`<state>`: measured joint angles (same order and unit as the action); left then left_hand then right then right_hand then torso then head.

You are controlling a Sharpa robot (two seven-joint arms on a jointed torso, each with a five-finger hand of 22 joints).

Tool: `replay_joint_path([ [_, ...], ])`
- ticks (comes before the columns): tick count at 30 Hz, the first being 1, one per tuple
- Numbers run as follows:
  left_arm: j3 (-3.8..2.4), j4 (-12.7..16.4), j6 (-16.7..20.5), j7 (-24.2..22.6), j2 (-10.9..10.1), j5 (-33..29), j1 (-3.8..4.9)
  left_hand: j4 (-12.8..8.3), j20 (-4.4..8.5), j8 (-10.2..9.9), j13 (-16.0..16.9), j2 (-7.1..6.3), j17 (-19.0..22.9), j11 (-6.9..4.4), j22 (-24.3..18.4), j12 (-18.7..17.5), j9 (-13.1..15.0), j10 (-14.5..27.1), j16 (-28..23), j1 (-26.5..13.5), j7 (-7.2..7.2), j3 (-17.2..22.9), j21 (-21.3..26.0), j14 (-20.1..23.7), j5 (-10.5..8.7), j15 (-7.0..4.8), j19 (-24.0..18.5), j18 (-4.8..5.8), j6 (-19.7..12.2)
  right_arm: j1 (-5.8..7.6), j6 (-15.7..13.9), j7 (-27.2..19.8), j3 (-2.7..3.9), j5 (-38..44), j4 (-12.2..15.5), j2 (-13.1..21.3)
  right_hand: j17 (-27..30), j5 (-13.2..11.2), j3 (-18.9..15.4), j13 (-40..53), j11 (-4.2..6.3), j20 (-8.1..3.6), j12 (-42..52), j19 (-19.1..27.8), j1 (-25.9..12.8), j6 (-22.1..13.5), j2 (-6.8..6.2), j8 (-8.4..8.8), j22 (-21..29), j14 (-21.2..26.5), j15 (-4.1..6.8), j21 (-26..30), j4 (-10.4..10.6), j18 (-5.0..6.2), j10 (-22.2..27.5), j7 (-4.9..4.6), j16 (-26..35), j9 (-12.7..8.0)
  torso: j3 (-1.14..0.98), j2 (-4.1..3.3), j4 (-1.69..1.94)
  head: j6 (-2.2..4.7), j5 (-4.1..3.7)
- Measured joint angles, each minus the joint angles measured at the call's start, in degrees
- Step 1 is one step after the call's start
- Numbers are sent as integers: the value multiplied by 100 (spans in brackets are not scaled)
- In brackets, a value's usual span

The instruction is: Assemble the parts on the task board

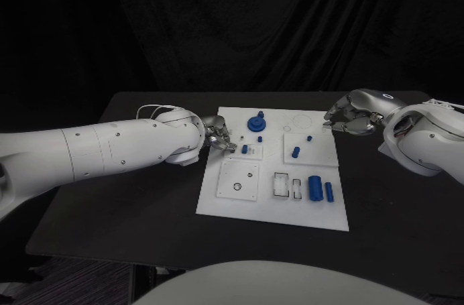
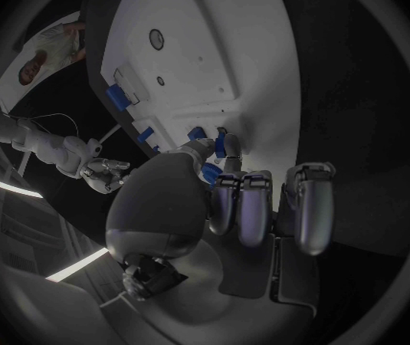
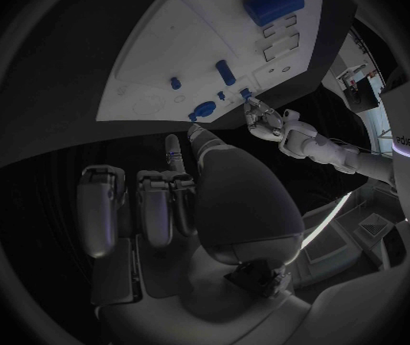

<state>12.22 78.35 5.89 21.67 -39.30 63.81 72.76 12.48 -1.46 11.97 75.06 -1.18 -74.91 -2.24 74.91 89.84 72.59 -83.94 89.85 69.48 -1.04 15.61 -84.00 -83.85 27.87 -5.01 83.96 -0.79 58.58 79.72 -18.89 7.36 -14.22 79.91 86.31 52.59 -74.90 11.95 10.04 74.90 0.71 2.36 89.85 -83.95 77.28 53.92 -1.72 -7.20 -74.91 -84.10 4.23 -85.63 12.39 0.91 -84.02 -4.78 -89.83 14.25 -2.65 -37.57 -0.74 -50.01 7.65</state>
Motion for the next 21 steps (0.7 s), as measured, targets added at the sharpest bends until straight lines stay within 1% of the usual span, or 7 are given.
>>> replay_joint_path([
  [7, 0, 13, -19, 0, -5, 5, -22, 16, 0, 0, 0, 0, 0, 0, 0, 0, 8, 0, 0, 0, 0, 16, 0, 0, 0, 0, 0, 0, 0, -2, 18, 8, 0, 0, 0, 0, 0, 0, 0, 0, 0, 0, 0, 0, 25, 0, -25, 0, 0, 0, 0, 45, 0, 0, 0, 0, 0, 0, -4, 0, 0, 0, 0],
  [14, -3, 20, -19, -1, -9, 10, -53, 17, 0, -1, 0, -15, 0, 0, 0, 0, 8, 1, 0, -15, -1, 16, 0, 0, 0, 0, 0, 0, -1, -2, 37, 18, 0, 0, 0, 0, 0, 0, 10, 0, 0, 0, 0, 0, 25, 0, -25, 0, 0, 0, 0, 45, -10, 0, 0, 0, 0, 1, -4, 1, 1, 0, 1],
  [21, -7, 22, -17, -5, -9, 17, -62, 0, 0, -1, 0, -15, 1, -1, 0, 0, 8, 1, 0, -15, -1, 32, 0, 0, -1, 0, 0, -1, -1, -3, 59, 32, 0, 0, 0, -4, 0, 0, 16, 4, 0, 0, 0, 0, 28, 0, -22, 0, 1, 0, 0, 45, -16, 0, 0, 0, 0, 0, -3, 1, 1, 0, 11],
])
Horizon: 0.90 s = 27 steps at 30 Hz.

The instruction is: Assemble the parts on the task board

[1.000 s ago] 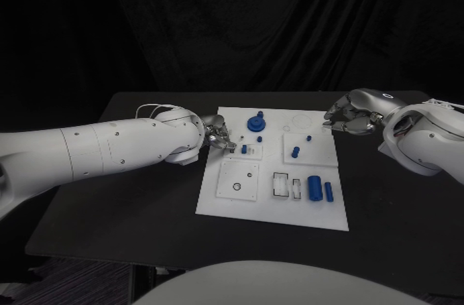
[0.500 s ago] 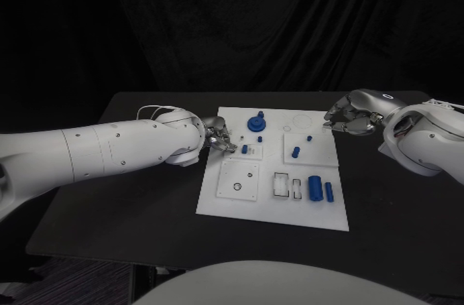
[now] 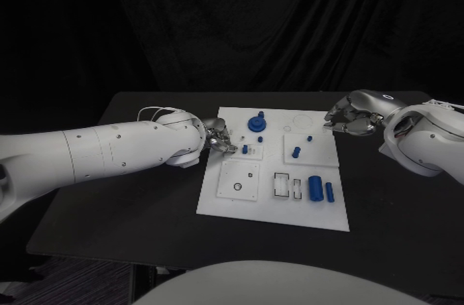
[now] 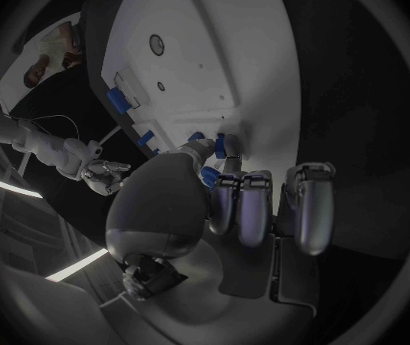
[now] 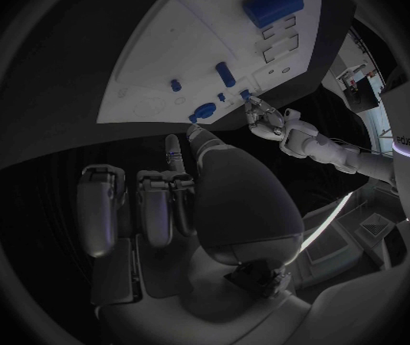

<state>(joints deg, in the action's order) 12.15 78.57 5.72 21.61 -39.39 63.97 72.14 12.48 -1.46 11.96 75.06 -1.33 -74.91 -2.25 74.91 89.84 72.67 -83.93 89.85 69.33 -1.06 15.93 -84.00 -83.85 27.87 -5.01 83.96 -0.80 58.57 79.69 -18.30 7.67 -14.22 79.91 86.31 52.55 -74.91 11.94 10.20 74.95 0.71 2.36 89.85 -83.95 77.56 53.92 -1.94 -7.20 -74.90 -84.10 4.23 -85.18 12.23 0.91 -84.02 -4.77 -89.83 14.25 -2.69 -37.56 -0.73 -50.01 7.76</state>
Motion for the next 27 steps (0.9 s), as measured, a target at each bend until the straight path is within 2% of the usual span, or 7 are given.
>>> replay_joint_path([
  [5, -3, -6, 5, -9, 0, 3, -7, 12, 0, 0, 0, 0, 0, 0, 0, 0, 0, 0, 0, 0, -2, 13, 1, 0, -25, 0, 0, 0, -2, -2, 17, 9, 0, 0, 0, -3, 0, 0, 0, 0, 0, 0, 0, 0, 20, 6, 20, 0, 0, 0, 0, 0, 0, 0, 0, -6, 0, -4, 2, -1, 1, 0, 1],
  [7, -4, -15, 8, -18, 3, 4, -11, 37, 0, 0, 0, -30, 0, 0, 0, 0, 9, 0, 0, -30, -2, 68, 26, 0, -187, 0, 0, 0, -2, -2, 25, 13, 0, 0, -1, -3, 0, 0, 16, 0, 0, 0, 0, 0, 20, 21, 20, 0, 0, 0, 0, 0, -16, 0, 0, -21, 0, -4, 3, -1, 1, 0, 1],
  [12, -4, -55, 16, -39, 21, 5, -18, 119, 0, -88, 0, -8, 0, 0, 0, 0, -98, 0, 0, -251, -30, 74, 47, 0, -1030, 0, 0, 0, -31, -7, 45, 23, 0, 0, -2, -3, 0, 0, 16, -1, 0, 0, 0, 0, 42, 41, 42, 0, 0, 0, 0, 0, -16, 0, 0, -1, 0, -4, 3, -1, 1, 0, -4],
  [14, -4, -69, 19, -52, 35, 6, -22, 183, 0, -134, 0, -18, 0, 0, 0, 0, -154, 0, 0, -328, -49, 10, 48, 0, -1295, 0, 0, -51, -11, -7, 53, 26, 0, 0, -2, -2, 0, 0, 31, -1, 0, 0, 0, 0, 42, 41, 42, 0, -1, 0, 0, 0, -31, 0, 0, -1, 0, -4, 2, 0, 1, 0, -4],
  [16, -3, -76, 19, -60, 43, 6, -24, 267, 0, -171, 0, -20, 0, -1, 0, 0, -211, 0, 0, -434, -55, -73, 68, 0, -1491, 0, 0, -51, -17, -8, 58, 29, 0, 0, -2, 0, 0, 0, 31, -1, 0, 0, 0, 0, 42, 41, 42, 0, -4, 0, 0, 0, -31, 0, 0, -1, 0, -3, 2, 1, 0, 0, -5],
  [19, -2, -88, 19, -66, 44, 6, -27, 371, 0, -245, 0, -6, 0, 23, 0, 0, -300, -18, 0, -570, -111, -184, 74, -22, -1682, 22, 0, -51, -32, -10, 66, 33, 0, 0, -2, 2, 0, 0, 15, -1, 0, 0, 0, 0, 42, 41, 42, 0, -4, 0, 0, 21, -47, 0, 0, -1, 0, -3, 2, 3, -1, 0, -5],
  [27, -4, -107, 15, -76, 44, 4, -29, 412, -42, -332, 0, 70, 0, 42, 0, 0, -456, -1, 0, -897, -132, -541, 114, -1, -1929, 42, 1, -50, -11, -13, 91, 44, 0, 0, -2, 3, 0, 0, 15, -2, 0, 0, 0, 0, 42, 41, 42, 0, -4, 0, 0, 21, -47, 0, 0, -1, 0, -3, 3, 3, -8, 0, 2],
])
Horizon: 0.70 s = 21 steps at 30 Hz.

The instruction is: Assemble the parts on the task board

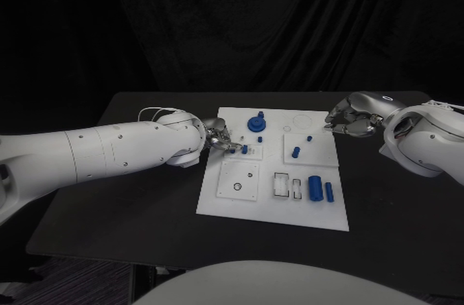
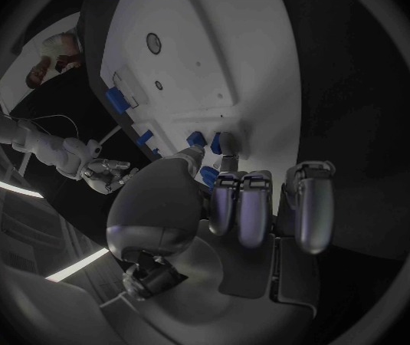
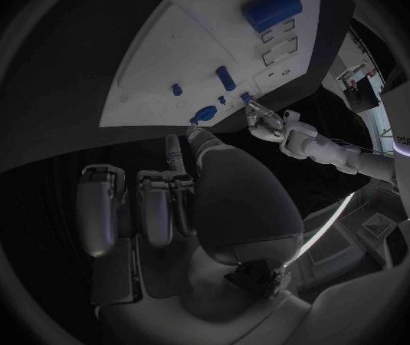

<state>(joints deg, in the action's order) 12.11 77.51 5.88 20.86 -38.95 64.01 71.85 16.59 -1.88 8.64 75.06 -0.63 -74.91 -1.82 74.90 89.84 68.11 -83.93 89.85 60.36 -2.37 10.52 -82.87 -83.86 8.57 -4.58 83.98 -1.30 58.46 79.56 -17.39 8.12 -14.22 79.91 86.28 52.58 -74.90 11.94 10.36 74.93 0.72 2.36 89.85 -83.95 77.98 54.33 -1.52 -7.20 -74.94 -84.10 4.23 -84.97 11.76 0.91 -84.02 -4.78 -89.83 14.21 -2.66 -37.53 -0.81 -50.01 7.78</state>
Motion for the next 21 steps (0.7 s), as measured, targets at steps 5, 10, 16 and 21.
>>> replay_joint_path([
  [5, -3, -6, -2, -1, 0, -1, 0, 15, 0, 0, 0, 82, 0, 0, 0, 0, -18, 0, 0, -106, -19, -85, 0, 0, 0, 0, 0, 0, 21, -4, 12, 5, 0, 0, 0, 0, 0, 0, 0, 0, 0, 0, 0, 0, 0, 0, 0, 0, 0, 0, 0, 0, 0, 0, 0, 0, 0, 0, 1, -3, -1, 0, -2],
  [10, -5, -8, -2, -3, 0, -2, 0, 20, 0, 0, 0, 328, 0, 0, 0, 0, -55, 0, 0, -496, -19, -254, 35, 0, 328, 0, 0, 1, 22, -9, 27, 9, 0, 0, 0, 0, 0, 0, 0, 0, 0, 0, 0, 0, 0, 0, 0, 0, 1, 0, 0, 0, 0, 0, 0, 0, 0, 1, 1, -6, 1, 0, -1],
  [16, -4, -15, 38, -22, -17, -2, -3, 32, 1, 0, 0, 686, 0, 0, 0, 0, -62, 0, 0, -1004, -11, -557, 35, 0, 804, 0, 0, 1, 38, -11, 39, 13, 0, 0, 0, 0, 0, 0, 16, -1, 0, 0, 0, 0, 23, 0, 23, 0, 1, 0, 0, 0, -16, 0, 0, 0, 0, 1, 4, -6, 6, 0, 2],
  [21, 7, -9, 182, -48, -59, -2, -21, 24, 1, 102, 0, 740, 0, 0, 0, 0, 53, 0, 0, -1057, 19, -659, 35, 0, 804, 0, 0, 1, 123, -12, 44, 15, 0, 0, 0, 5, 0, 0, 16, -1, 0, 0, 0, 0, 22, 0, 23, 0, 1, 0, 0, 0, -16, 0, 0, 0, 0, 1, 4, -5, 7, 0, -2],
])
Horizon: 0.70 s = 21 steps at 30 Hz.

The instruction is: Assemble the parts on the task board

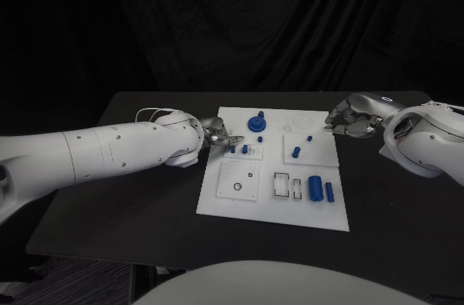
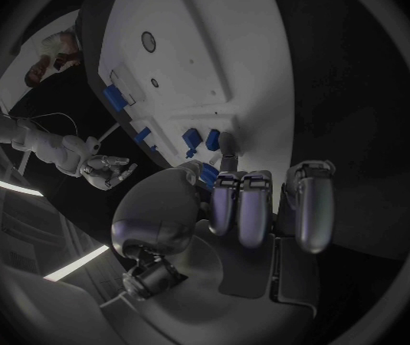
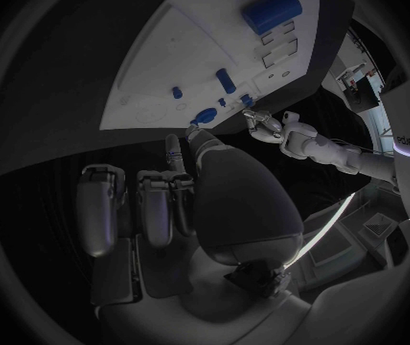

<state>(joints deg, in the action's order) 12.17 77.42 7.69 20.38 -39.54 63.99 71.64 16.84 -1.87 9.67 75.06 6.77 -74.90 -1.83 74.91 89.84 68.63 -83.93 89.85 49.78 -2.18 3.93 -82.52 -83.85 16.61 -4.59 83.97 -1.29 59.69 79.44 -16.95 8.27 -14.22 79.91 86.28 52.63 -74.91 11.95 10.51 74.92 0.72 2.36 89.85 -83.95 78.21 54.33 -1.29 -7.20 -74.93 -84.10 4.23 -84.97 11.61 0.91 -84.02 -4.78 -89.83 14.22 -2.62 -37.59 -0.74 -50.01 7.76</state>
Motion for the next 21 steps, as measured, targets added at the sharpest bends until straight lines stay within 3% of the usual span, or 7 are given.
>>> replay_joint_path([
  [7, 4, 30, 308, -40, -77, 1, -5, -8, 0, 465, 0, 106, 0, -21, 0, 0, 582, -21, 0, 107, 65, -241, 0, -15, 0, -15, 0, 0, 20, -1, 3, 2, 0, 0, 0, 9, 0, 0, 0, 0, 0, 0, 0, 0, 0, 0, 0, 0, 0, 0, 0, 0, 0, 0, 0, 0, 0, 0, -2, 2, -1, 0, -9],
  [14, 4, 122, 930, -393, -161, 1, -5, -8, 0, 666, 0, 116, 0, -41, 0, 0, 632, -2, 0, 264, 117, -352, -46, -22, -1, -22, 0, 1, -35, -2, 3, 2, 0, 0, 0, 16, 0, 0, 0, -1, 0, 0, 0, 0, 0, 0, 0, 0, 1, 0, 0, 0, 0, 0, 0, 0, 0, 0, -2, 1, -3, 0, -16],
  [18, 5, 144, 1348, -777, -182, 1, -4, -9, 12, 798, 0, 48, 0, -41, 0, 0, 632, -2, 0, 730, 72, -399, 79, -22, 18, -22, 12, 1, -306, -2, 1, 2, 0, 0, 1, 20, 0, 0, 0, -1, 0, 0, 0, 0, 0, 0, 0, 0, 1, 0, 0, 0, 0, 0, 0, 0, 0, 0, -2, 1, -4, 0, -35],
  [19, 5, 144, 1505, -972, -184, 1, -4, -8, 12, 809, 0, 3, 0, -41, 0, 0, 632, -2, 0, 919, 44, -396, 169, -21, 203, -21, 3, -10, -428, -2, 0, 2, 0, 0, 1, 20, 0, 0, 0, -1, 0, 0, 0, 0, 0, 0, 0, 0, 1, 0, 0, 0, 0, 0, 0, 0, 0, 1, -2, 1, -4, 0, -38],
  [20, 5, 143, 1614, -1121, -184, 1, -2, -27, 5, 791, 0, -81, 0, -33, 0, 0, 632, -4, 0, 1186, 11, -328, 283, -8, 815, -6, -86, -96, -591, -2, -1, 2, 0, 0, 1, 20, 0, 0, 0, -1, 0, 0, 0, 0, 0, 0, 0, 0, 1, 0, 0, 0, 0, 0, 0, 0, 0, 0, -2, 1, -4, 0, -40],
  [21, 5, 137, 1718, -1289, -184, 1, 0, -16, -29, 773, 0, -169, 0, 27, 0, 0, 632, -4, 0, 1434, -29, -240, 415, -10, 1060, 55, -201, -137, -713, -2, -1, 2, 0, 0, 1, 20, 0, 0, 0, -1, 0, 0, 0, 0, 0, 0, 0, 0, 1, 0, 0, 0, 0, 0, 0, 0, 0, 0, -2, 2, -4, 0, -40],
])
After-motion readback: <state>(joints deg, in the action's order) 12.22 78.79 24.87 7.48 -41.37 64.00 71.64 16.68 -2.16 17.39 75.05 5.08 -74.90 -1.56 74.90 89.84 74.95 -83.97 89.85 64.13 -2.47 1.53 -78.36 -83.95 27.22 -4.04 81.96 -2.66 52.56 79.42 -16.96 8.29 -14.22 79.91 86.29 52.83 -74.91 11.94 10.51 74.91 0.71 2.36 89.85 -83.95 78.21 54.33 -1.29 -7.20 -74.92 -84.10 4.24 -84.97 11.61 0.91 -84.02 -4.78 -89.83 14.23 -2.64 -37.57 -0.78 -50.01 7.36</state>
